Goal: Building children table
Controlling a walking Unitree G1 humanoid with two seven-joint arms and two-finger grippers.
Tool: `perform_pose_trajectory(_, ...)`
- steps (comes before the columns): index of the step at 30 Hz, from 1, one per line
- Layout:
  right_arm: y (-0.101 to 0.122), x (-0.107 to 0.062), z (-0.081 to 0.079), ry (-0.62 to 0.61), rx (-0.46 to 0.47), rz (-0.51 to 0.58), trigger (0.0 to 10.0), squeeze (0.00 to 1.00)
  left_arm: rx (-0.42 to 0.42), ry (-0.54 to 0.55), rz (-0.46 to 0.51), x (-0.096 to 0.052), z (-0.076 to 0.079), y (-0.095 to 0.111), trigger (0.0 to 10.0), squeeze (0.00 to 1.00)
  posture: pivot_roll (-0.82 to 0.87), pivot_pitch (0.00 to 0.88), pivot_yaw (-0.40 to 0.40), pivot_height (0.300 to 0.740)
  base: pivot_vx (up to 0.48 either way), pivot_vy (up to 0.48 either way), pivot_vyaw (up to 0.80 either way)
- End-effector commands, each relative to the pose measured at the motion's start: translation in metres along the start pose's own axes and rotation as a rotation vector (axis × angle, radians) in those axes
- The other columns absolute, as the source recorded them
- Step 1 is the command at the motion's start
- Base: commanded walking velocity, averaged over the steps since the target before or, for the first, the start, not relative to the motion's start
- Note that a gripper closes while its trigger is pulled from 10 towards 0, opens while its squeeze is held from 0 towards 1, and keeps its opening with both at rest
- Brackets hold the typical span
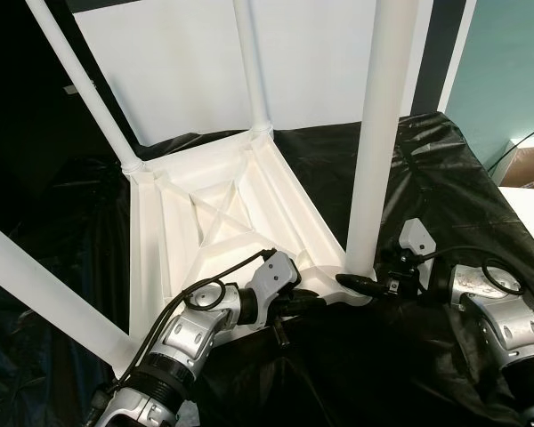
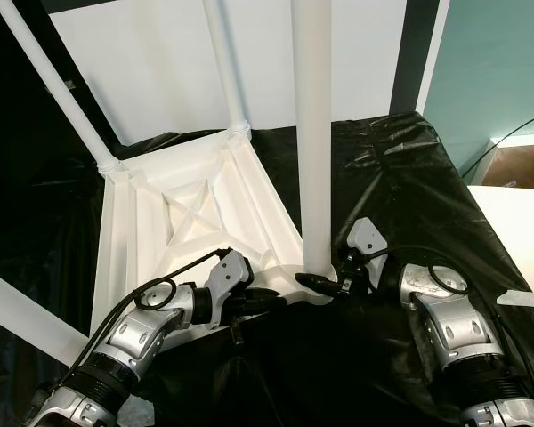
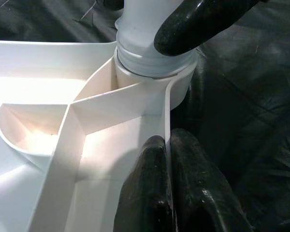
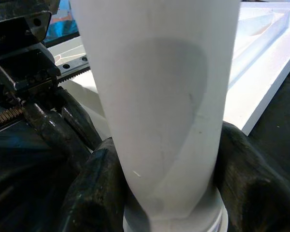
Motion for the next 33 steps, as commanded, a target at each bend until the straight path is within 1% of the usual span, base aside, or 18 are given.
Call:
perform_pose_trajectory(1,-0.009,0.006,-0.015,0.068,0.024,-0.030,0.0,0.00,-0.148,-0.070,-0.059,0.000,0.013,-0.036,10.0,0.00,-0.06,0.000,0.095,0.740,0.000,0.000,0.00)
perform_pose_trajectory(2,-0.007,0.010,-0.017,0.025,0.035,0.004,0.0,0.00,-0.147,-0.070,-0.061,0.000,0.013,-0.036,10.0,0.00,-0.06,0.000,0.095,0.740,0.000,0.000,0.00)
perform_pose_trajectory(4,0.005,0.023,-0.014,-0.232,0.056,0.163,0.0,0.00,-0.146,-0.072,-0.062,0.000,0.013,-0.037,10.0,0.00,-0.06,0.000,0.092,0.740,0.000,0.000,0.00)
perform_pose_trajectory(5,0.005,0.023,-0.014,-0.232,0.056,0.163,0.0,0.00,-0.146,-0.072,-0.062,0.000,0.013,-0.037,10.0,0.00,-0.06,0.000,0.092,0.740,0.000,0.000,0.00)
perform_pose_trajectory(6,0.012,0.027,-0.012,-0.394,0.079,0.249,0.0,0.00,-0.147,-0.073,-0.063,0.001,0.013,-0.037,10.0,0.00,-0.07,0.000,0.092,0.740,0.000,0.000,0.00)
perform_pose_trajectory(7,0.012,0.027,-0.012,-0.394,0.079,0.249,0.0,0.00,-0.147,-0.073,-0.063,0.001,0.013,-0.037,10.0,0.00,-0.07,0.000,0.092,0.740,0.000,0.000,0.00)
perform_pose_trajectory(10,0.013,0.028,-0.026,-0.674,0.126,0.324,0.0,0.00,-0.146,-0.076,-0.065,0.002,0.013,-0.037,10.0,0.00,-0.07,0.000,0.092,0.740,0.000,0.000,0.00)
perform_pose_trajectory(15,0.007,0.023,-0.026,-0.816,0.136,0.285,0.0,0.00,-0.145,-0.075,-0.068,0.001,0.013,-0.038,10.0,0.00,-0.06,0.000,0.093,0.740,0.000,0.000,0.00)
perform_pose_trajectory(19,0.007,0.026,-0.026,-0.821,0.121,0.267,0.0,0.00,-0.152,-0.076,-0.069,0.000,0.014,-0.040,10.0,0.00,-0.06,0.000,0.093,0.740,0.000,0.000,0.00)
perform_pose_trajectory(20,0.005,0.030,-0.027,-0.803,0.127,0.244,10.0,0.00,-0.152,-0.075,-0.068,0.000,0.014,-0.041,10.0,0.00,-0.06,0.000,0.093,0.740,0.000,0.000,0.00)
perform_pose_trajectory(21,0.005,0.030,-0.027,-0.803,0.127,0.244,10.0,0.00,-0.152,-0.075,-0.068,0.000,0.014,-0.041,10.0,0.00,-0.06,0.000,0.093,0.740,0.000,0.000,0.00)
perform_pose_trajectory(22,0.004,0.032,-0.029,-0.773,0.136,0.238,10.0,1.00,-0.152,-0.073,-0.066,0.000,0.014,-0.041,10.0,0.00,-0.06,0.000,0.093,0.740,0.000,0.000,0.00)
perform_pose_trajectory(24,0.004,0.035,-0.032,-0.723,0.166,0.263,10.0,1.00,-0.152,-0.072,-0.065,0.001,0.013,-0.041,10.0,0.00,-0.06,0.000,0.089,0.740,0.000,0.000,0.00)
perform_pose_trajectory(27,0.007,0.040,-0.037,-0.581,0.123,0.239,10.0,1.00,-0.153,-0.069,-0.063,0.001,0.013,-0.041,10.0,0.00,-0.06,0.000,0.090,0.740,0.000,0.000,0.00)
perform_pose_trajectory(28,0.006,0.039,-0.034,-0.525,0.097,0.214,10.0,0.58,-0.153,-0.067,-0.063,0.001,0.012,-0.041,10.0,0.00,-0.06,0.000,0.090,0.740,0.000,0.000,0.00)
perform_pose_trajectory(29,0.006,0.039,-0.034,-0.525,0.097,0.214,10.0,0.58,-0.153,-0.067,-0.063,0.001,0.012,-0.041,10.0,0.00,-0.06,0.000,0.090,0.740,0.000,0.000,0.00)
perform_pose_trajectory(30,0.005,0.036,-0.027,-0.469,0.059,0.189,10.0,0.00,-0.153,-0.066,-0.062,0.000,0.012,-0.041,10.0,0.00,-0.06,0.000,0.090,0.740,0.000,0.000,0.00)
perform_pose_trajectory(33,0.008,0.022,-0.007,-0.302,0.021,0.151,10.0,0.00,-0.151,-0.064,-0.061,0.001,0.011,-0.040,10.0,0.00,-0.06,0.000,0.086,0.740,0.000,0.000,0.00)
Point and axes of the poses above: a point about 5 cm out from each wrist's last joint towards the gripper, its own x axis pointing out of the wrist towards the gripper, its own y axis along the axis of the wrist's last joint, z = x × y, the point moved 1 cm from there along x, pointing out of the wrist towards the gripper, and after that the axes turned 2 degrees about -x, right-handed, at the moved point
